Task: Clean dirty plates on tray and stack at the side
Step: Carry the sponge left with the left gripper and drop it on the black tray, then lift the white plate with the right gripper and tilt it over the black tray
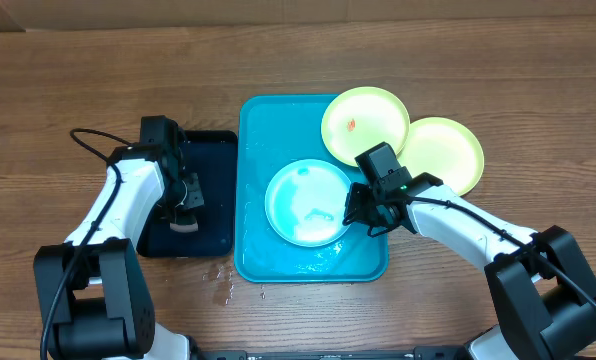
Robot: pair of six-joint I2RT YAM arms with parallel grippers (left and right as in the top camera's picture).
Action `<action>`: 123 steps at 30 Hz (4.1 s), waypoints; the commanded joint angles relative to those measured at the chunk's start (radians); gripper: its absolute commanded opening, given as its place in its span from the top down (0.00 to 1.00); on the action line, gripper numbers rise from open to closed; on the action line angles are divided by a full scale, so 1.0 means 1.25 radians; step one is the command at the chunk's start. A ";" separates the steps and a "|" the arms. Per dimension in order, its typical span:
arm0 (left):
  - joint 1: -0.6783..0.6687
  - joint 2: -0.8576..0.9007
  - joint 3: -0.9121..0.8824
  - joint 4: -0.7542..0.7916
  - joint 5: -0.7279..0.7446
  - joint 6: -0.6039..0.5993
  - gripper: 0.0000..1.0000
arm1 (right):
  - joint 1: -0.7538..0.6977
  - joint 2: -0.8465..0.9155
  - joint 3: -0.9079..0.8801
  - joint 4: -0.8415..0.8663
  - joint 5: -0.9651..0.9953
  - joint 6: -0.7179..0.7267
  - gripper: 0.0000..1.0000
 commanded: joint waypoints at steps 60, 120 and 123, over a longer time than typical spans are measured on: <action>0.005 -0.494 0.206 -0.199 0.296 0.011 0.00 | 0.147 0.038 0.276 -0.025 0.186 0.061 0.96; 0.005 -0.497 0.257 -0.255 0.169 0.025 0.00 | 0.383 0.128 0.276 1.038 0.642 -0.877 0.96; 0.005 -0.476 0.257 -0.255 0.169 0.025 0.00 | 0.388 0.128 0.276 1.038 0.642 -0.877 0.96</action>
